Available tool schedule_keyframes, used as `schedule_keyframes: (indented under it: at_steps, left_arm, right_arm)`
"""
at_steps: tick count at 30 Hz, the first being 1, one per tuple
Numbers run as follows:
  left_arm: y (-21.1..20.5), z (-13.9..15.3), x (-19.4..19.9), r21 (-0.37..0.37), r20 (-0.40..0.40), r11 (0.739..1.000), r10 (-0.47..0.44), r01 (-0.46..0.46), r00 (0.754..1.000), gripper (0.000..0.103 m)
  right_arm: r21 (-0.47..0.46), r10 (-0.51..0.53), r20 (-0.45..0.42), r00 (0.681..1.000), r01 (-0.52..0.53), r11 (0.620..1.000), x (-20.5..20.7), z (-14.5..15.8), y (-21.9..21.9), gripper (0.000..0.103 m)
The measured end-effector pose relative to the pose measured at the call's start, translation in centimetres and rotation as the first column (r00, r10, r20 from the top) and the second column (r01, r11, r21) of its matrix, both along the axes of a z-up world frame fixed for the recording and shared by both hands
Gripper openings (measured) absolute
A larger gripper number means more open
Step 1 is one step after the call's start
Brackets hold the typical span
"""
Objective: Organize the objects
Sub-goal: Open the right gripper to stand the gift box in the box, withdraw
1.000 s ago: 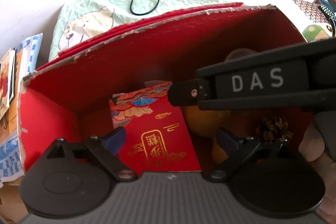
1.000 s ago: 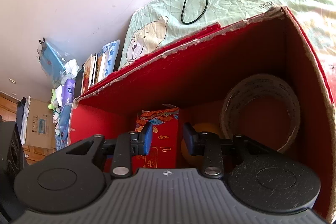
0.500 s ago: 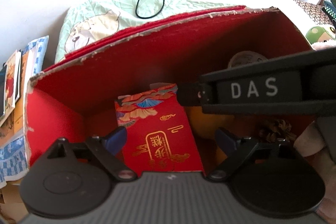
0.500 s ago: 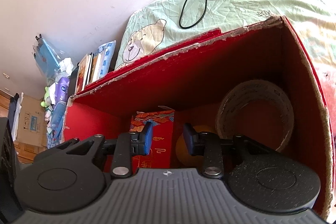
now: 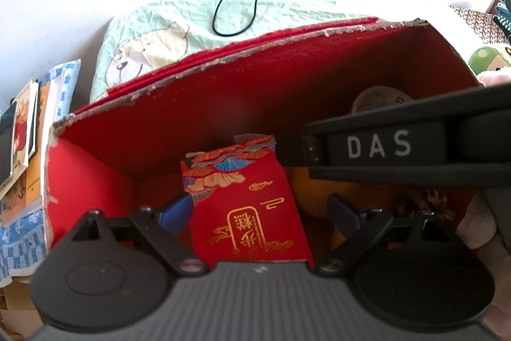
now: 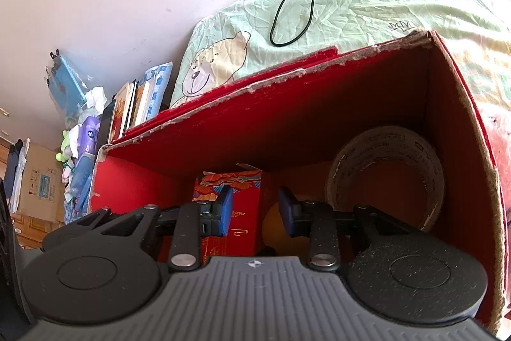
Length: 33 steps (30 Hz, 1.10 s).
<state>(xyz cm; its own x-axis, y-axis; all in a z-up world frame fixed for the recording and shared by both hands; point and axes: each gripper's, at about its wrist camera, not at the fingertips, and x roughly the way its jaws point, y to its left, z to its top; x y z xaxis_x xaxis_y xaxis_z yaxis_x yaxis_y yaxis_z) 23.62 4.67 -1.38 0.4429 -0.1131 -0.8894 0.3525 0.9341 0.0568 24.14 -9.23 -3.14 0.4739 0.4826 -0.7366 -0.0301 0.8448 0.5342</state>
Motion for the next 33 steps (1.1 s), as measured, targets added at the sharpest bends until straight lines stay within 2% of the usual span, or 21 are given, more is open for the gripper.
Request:
schedule_keyframes:
  at_steps: [10,16,22,25,29,33]
  left_arm:
    - [-0.1,-0.2,0.0,0.017,0.019,1.000,0.019,-0.019,1.000,0.092]
    - [-0.2,0.1,-0.5,0.031,0.057,0.999,0.024,-0.026,0.998,0.092]
    - [-0.3,-0.1,-0.4,0.045,0.054,0.998,0.037,-0.039,0.998,0.092]
    - [-0.1,0.2,-0.4,0.027,0.058,0.999,0.045,-0.046,0.997,0.092]
    - [0.4,1.4,-1.4,0.024,0.101,0.997,0.064,-0.067,0.993,0.091]
    - [1.9,4.6,-3.7,-0.023,0.160,0.994,0.105,-0.103,0.982,0.093]
  right_arm:
    - [-0.024,-0.003,0.015,1.000,0.003,1.000,-0.2,0.2,0.2,0.035]
    - [-0.048,-0.004,0.036,0.999,0.006,0.999,-0.6,0.4,0.4,0.035]
    - [-0.056,-0.012,0.028,1.000,0.014,0.998,-0.6,0.3,0.5,0.035]
    - [-0.047,-0.026,0.045,0.999,0.028,0.999,-0.8,0.6,0.2,0.035]
    - [-0.073,-0.044,0.102,0.994,0.052,0.996,-1.9,1.4,-0.3,0.035]
    - [-0.086,-0.043,0.179,0.983,0.059,0.995,-4.1,2.8,-1.6,0.035]
